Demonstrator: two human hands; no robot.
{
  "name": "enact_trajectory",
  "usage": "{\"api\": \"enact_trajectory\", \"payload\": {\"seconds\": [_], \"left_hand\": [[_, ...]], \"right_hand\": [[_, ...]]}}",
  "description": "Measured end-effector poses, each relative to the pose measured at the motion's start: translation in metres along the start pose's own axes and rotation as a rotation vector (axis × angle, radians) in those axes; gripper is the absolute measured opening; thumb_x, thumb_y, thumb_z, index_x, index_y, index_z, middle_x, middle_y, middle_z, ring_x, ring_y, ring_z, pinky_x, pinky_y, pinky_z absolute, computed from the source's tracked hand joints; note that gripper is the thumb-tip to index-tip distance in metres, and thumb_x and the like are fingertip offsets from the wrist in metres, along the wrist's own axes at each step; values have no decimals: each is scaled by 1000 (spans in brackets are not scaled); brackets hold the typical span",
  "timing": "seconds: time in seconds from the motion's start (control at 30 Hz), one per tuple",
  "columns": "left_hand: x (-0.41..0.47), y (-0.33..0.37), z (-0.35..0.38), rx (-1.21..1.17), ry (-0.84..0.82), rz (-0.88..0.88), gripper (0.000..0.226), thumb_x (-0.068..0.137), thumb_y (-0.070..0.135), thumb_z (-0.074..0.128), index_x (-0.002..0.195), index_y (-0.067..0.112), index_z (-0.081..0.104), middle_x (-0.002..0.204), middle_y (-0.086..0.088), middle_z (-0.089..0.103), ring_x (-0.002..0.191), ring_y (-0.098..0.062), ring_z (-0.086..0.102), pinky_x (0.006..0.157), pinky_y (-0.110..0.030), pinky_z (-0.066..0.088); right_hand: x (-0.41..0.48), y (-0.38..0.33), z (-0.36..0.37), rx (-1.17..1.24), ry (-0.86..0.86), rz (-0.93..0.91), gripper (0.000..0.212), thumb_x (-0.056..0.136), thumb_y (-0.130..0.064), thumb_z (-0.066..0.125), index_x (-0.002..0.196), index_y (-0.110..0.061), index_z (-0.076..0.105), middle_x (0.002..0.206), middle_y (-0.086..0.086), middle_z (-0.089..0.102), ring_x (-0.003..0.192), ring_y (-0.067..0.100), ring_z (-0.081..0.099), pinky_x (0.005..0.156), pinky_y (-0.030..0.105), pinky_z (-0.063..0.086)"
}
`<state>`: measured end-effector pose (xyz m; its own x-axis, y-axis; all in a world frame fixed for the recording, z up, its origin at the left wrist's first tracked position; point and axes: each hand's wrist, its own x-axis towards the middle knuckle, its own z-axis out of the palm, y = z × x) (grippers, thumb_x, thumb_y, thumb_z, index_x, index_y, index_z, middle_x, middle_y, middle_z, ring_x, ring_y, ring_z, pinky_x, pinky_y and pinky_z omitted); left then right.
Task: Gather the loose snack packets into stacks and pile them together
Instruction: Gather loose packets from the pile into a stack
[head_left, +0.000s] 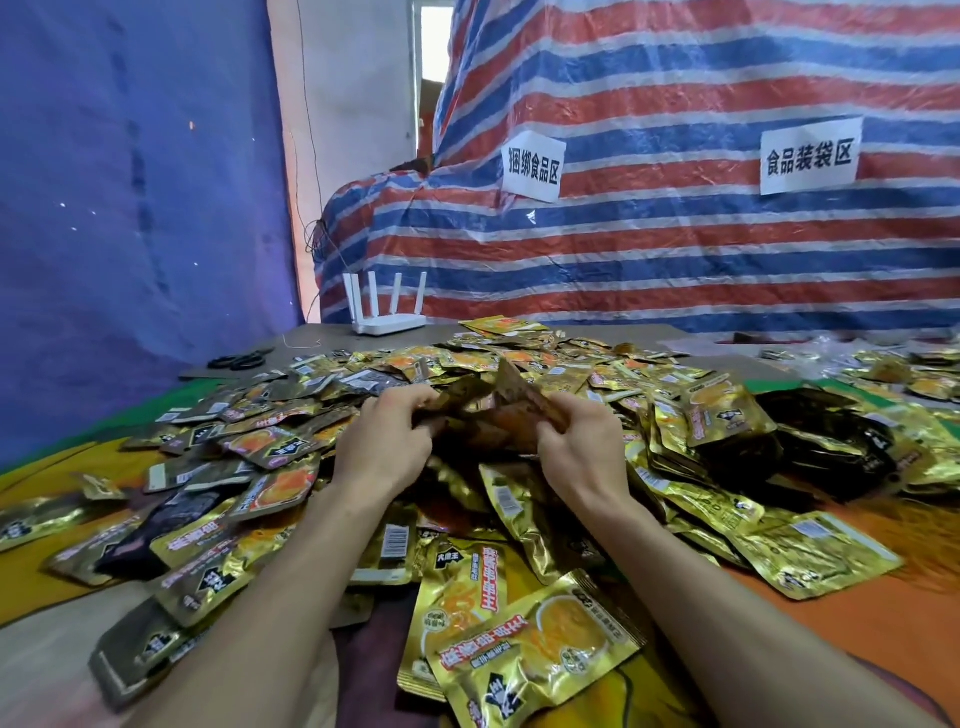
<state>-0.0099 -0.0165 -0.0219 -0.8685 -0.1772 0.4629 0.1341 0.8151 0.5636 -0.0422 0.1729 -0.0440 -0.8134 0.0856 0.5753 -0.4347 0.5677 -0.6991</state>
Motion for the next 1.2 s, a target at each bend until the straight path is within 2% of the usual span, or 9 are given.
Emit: {"api": "enact_trajectory", "payload": {"seconds": [0.13, 0.3, 0.43, 0.57, 0.73, 0.9, 1.0, 1.1, 1.2], "left_hand": [[0, 3, 1, -128, 201, 41, 14, 99, 26, 61, 112, 26, 65, 100, 0, 70, 97, -29, 64, 83, -48, 54], [1, 8, 4, -293, 454, 107, 20, 101, 26, 58, 114, 13, 65, 91, 1, 67, 87, -25, 65, 75, -44, 57], [-1, 17, 3, -445, 663, 154, 16, 102, 21, 58, 105, 5, 62, 77, 15, 58, 71, -2, 64, 58, -9, 44], [-2, 24, 0, -622, 787, 174, 12, 101, 16, 59, 108, 7, 54, 86, 18, 57, 75, 20, 56, 64, -1, 41], [0, 23, -1, -773, 733, 129, 19, 99, 25, 62, 107, 12, 51, 96, 5, 63, 82, 1, 60, 72, -13, 47], [-6, 27, 15, -812, 562, 100, 20, 93, 26, 72, 104, 16, 59, 95, 10, 67, 81, 8, 62, 74, -11, 48], [-10, 28, 26, -840, 410, 99, 25, 89, 22, 76, 106, 22, 58, 100, 8, 69, 88, 2, 66, 81, -17, 51], [-12, 26, 32, -815, 176, 77, 56, 80, 16, 85, 126, 13, 53, 117, -4, 68, 107, -17, 66, 94, -31, 52], [-12, 29, 33, -857, 54, 73, 63, 76, 8, 86, 126, 14, 48, 115, -7, 68, 101, -15, 69, 80, -22, 56]], "right_hand": [[2, -5, 0, 185, 100, -45, 9, 97, -14, 64, 89, -15, 69, 68, -5, 60, 54, 5, 50, 46, 18, 36], [3, -10, -4, 400, 187, -11, 15, 99, -20, 65, 85, -25, 69, 79, 5, 73, 74, 27, 70, 65, 42, 60], [4, -13, -10, 481, 268, 42, 22, 102, -24, 61, 82, -30, 67, 81, 0, 73, 77, 21, 72, 69, 41, 63], [4, -16, -11, 522, 275, 40, 20, 103, -30, 57, 87, -27, 66, 84, 3, 73, 79, 21, 72, 67, 38, 63], [-1, -21, -6, 593, 123, 7, 17, 103, -26, 56, 90, -29, 67, 91, 0, 75, 84, 16, 74, 70, 30, 61], [-11, -23, 6, 532, -43, -77, 22, 105, -21, 53, 94, -17, 72, 79, -12, 73, 72, 1, 67, 60, 18, 52], [-14, -23, 13, 508, 7, -51, 26, 106, -23, 52, 90, -21, 73, 85, 2, 74, 79, 13, 67, 71, 28, 53], [-15, -21, 12, 514, 85, -2, 26, 104, -24, 55, 84, -30, 71, 82, -1, 74, 72, 4, 65, 67, 23, 52], [-11, -19, 8, 527, 171, 64, 25, 102, -29, 59, 88, -16, 75, 77, -6, 73, 70, 2, 67, 62, 18, 51]]}}
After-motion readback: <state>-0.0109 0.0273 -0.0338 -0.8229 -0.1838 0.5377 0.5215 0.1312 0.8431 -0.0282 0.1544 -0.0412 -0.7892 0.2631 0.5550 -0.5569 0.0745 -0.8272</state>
